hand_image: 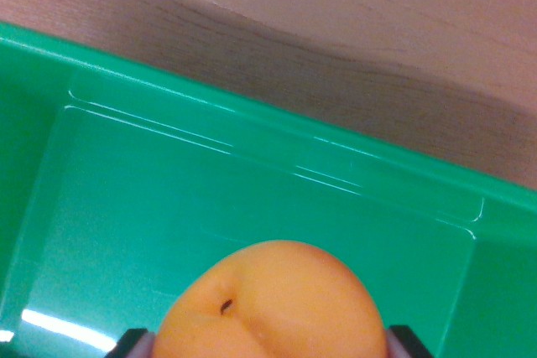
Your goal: Pick fruit
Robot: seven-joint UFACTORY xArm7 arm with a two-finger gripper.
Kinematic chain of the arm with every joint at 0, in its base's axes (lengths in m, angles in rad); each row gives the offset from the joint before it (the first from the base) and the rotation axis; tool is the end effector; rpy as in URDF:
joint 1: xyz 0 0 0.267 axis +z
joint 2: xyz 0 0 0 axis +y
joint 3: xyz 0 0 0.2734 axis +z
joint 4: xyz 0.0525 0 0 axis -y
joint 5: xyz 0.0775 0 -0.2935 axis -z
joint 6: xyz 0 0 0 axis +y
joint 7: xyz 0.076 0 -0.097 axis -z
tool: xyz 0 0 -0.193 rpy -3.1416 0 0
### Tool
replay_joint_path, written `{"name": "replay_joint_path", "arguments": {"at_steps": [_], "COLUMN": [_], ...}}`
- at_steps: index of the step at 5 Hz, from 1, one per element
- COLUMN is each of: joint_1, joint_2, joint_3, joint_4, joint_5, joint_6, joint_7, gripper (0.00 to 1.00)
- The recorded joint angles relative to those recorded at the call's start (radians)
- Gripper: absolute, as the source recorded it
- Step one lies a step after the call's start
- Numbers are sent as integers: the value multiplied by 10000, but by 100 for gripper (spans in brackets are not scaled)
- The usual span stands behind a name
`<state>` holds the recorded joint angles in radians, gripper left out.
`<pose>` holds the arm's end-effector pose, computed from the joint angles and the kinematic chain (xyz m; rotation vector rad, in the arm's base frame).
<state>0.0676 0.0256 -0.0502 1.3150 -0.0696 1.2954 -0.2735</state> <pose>0.4376 -0.0104 0.2421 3.0378 0.4747 -0.0225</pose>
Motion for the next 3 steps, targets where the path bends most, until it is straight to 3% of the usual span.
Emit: {"name": "replay_joint_path", "arguments": {"at_steps": [3], "joint_1": [3], "joint_2": [-175], "joint_3": [4], "joint_4": [223], "joint_5": [8], "joint_6": [398], "joint_7": [-24], "gripper": [100]}}
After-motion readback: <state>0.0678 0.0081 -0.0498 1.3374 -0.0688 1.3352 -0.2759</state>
